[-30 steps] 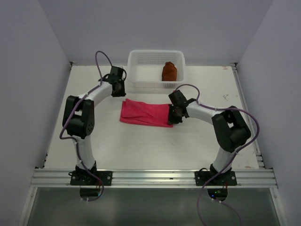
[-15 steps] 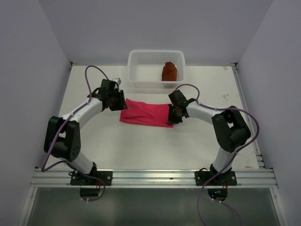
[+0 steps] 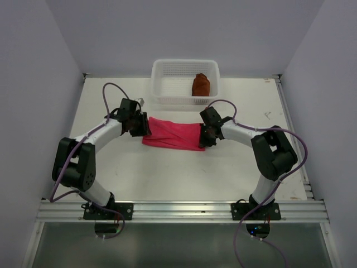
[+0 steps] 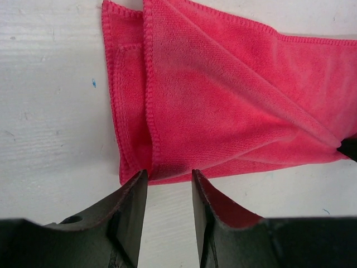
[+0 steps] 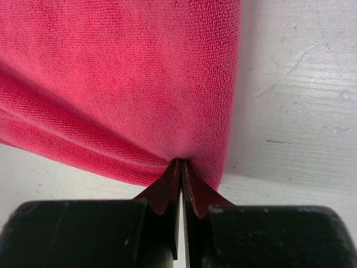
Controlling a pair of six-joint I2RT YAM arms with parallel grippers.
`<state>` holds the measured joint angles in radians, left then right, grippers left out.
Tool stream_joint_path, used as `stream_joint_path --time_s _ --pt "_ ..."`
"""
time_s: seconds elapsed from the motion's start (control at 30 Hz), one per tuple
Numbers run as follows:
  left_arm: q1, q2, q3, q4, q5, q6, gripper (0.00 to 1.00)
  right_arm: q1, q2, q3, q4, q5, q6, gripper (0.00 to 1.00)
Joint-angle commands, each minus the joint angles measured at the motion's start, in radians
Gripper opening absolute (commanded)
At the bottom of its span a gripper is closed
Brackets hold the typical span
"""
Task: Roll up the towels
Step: Fold the towel
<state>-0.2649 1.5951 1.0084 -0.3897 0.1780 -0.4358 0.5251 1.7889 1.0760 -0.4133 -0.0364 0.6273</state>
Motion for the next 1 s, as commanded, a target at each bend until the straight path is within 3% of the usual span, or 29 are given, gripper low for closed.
stream_joint_path --time_s 0.0,0.27,0.4,0.5,0.63,0.77,0.97 --pt "-0.007 0.003 -0.027 0.031 -0.005 -0.004 0.41 -0.004 0.063 -0.044 -0.025 0.086 -0.028 0.06" --pt "-0.007 0.040 -0.028 0.068 0.023 -0.018 0.40 -0.004 0.060 -0.042 -0.025 0.084 -0.026 0.06" --pt "-0.007 0.045 -0.019 0.060 0.017 -0.017 0.33 -0.004 0.063 -0.044 -0.025 0.084 -0.028 0.06" --pt "-0.007 0.025 -0.022 0.058 0.009 -0.017 0.22 -0.002 0.061 -0.042 -0.027 0.082 -0.028 0.06" --pt "-0.007 0.008 -0.025 0.051 0.005 -0.011 0.00 -0.002 0.049 -0.033 -0.039 0.086 -0.029 0.09" --pt "-0.007 -0.007 -0.031 0.038 0.000 -0.004 0.00 -0.004 0.004 -0.013 -0.070 0.087 -0.040 0.24" --pt "-0.007 -0.060 -0.031 0.017 -0.017 -0.006 0.00 -0.004 -0.046 0.047 -0.128 0.119 -0.051 0.28"
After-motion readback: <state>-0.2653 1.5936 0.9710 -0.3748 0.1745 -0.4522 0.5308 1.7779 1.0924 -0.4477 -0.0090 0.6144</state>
